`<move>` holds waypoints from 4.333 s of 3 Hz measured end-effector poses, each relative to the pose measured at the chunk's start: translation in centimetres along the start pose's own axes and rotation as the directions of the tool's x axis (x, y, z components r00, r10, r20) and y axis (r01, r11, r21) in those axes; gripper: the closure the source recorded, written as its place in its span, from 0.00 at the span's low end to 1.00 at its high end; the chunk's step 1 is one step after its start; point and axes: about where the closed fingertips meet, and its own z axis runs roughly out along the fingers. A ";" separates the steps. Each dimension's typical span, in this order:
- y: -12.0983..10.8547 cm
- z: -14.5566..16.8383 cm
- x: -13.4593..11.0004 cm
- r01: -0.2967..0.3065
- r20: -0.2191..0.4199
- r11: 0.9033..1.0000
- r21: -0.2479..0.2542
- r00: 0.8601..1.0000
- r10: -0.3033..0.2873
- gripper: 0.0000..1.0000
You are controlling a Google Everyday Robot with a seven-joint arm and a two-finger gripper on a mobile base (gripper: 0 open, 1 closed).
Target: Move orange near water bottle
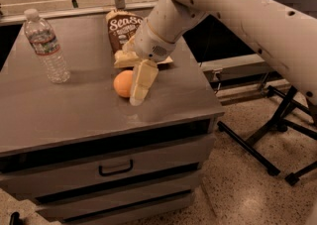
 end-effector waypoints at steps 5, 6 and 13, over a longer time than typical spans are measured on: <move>0.2 3.0 -0.2 0.036 0.034 0.999 -0.032 0.999 -0.035 0.87; -1.6 2.3 -1.4 0.063 0.101 0.998 -0.019 0.993 -0.061 1.00; -9.3 3.7 -10.4 0.086 0.197 0.995 0.055 0.976 -0.095 1.00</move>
Offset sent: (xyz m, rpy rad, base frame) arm -0.0163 0.0222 -0.0237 -0.0042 0.0153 0.0368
